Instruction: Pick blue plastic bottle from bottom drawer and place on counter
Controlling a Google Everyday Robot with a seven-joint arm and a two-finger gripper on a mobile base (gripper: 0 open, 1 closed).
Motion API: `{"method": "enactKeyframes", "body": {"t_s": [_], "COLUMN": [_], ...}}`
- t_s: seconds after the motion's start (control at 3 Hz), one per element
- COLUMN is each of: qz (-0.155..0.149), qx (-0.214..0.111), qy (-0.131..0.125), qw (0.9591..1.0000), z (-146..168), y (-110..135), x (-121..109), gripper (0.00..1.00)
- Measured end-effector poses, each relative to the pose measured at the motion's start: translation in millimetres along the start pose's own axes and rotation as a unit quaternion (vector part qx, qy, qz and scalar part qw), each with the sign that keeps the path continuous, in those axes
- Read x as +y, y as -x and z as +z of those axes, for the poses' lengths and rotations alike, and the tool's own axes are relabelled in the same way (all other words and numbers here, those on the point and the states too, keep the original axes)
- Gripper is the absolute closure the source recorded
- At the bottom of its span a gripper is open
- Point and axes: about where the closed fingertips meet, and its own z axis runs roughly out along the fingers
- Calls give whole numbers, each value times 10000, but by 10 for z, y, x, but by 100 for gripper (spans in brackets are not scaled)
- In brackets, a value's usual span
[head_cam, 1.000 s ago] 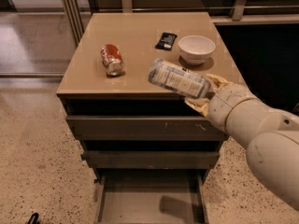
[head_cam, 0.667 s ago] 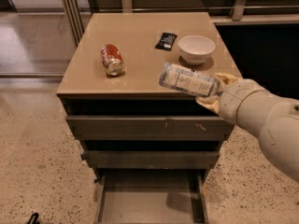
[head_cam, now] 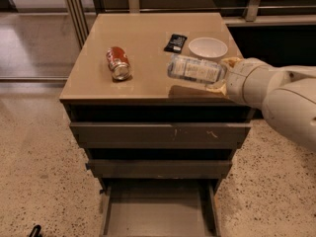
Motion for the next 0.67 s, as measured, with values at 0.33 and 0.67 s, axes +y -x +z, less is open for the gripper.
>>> {"method": "enactKeyframes", "body": {"t_s": [0.33,0.67], "qz": [-73,-69], "qx": [26,137], "qy": [67,203], "qw": [9999,9997], "z": [320,712], "y": [206,377], "x": [-110,-27], "gripper": [100,100]}}
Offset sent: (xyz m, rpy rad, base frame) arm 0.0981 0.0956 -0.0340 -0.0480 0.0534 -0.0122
